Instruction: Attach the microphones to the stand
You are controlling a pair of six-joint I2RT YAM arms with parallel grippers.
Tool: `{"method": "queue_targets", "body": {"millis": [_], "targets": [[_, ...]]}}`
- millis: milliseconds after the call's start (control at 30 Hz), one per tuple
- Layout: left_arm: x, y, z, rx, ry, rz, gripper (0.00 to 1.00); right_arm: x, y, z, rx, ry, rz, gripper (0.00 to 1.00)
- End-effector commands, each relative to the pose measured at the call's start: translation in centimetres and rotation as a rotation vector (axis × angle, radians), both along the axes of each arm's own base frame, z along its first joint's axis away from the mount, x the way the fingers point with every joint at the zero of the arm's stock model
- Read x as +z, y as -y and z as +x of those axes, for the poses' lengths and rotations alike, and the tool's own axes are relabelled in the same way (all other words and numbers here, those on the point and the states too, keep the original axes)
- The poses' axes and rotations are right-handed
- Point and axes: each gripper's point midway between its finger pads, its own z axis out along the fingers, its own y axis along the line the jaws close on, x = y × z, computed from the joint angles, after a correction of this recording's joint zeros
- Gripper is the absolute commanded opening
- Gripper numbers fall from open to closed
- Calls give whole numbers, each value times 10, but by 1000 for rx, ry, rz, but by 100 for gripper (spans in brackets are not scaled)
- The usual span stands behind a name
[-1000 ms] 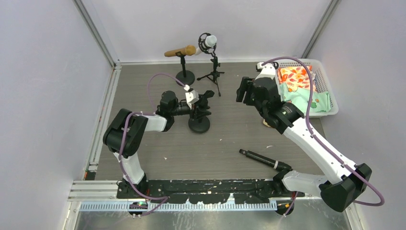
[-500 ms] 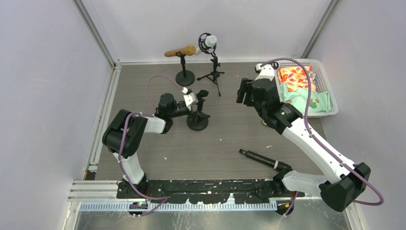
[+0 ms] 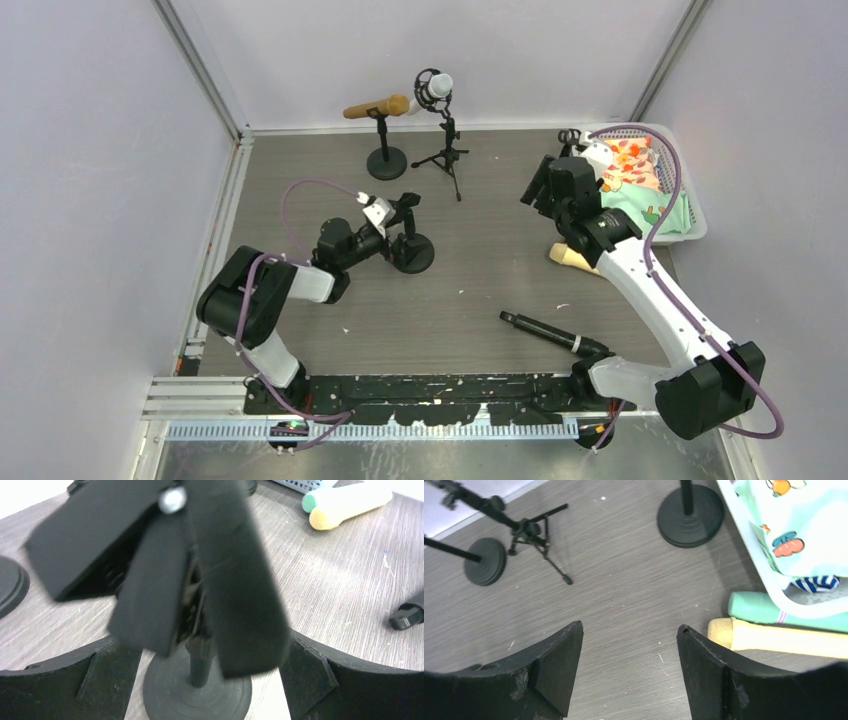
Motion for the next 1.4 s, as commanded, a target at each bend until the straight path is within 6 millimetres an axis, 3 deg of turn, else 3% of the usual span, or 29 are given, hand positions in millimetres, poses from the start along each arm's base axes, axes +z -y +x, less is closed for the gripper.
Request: {"method": "queue_targets", "body": {"millis": [0, 167, 333, 433, 567, 667, 833, 1067, 1367], "targets": [[27, -17, 6, 155, 5, -96, 100, -18, 14, 2, -87, -49, 57, 74], [21, -14, -11, 177, -57, -77, 100, -28, 22, 5, -38, -93, -37, 75], [25, -9, -31, 239, -131, -89, 100, -46, 19, -2, 272, -213, -338, 74], [30, -6, -44, 290, -171, -62, 100, -64, 28, -12, 461, -329, -552, 74], [41, -11, -58, 320, -201, -18, 100, -98, 44, -39, 719, -608, -746, 76], [51, -22, -68, 331, -191, -16, 100, -124, 47, -71, 920, -837, -750, 79], [63, -41, -74, 385, -150, -27, 100, -150, 67, -58, 900, -888, -754, 81], [71, -39, -76, 367, -133, -43, 100, -167, 100, -42, 874, -912, -752, 82], [72, -35, -74, 352, -133, -45, 100, -186, 109, -46, 897, -940, -683, 79]]}}
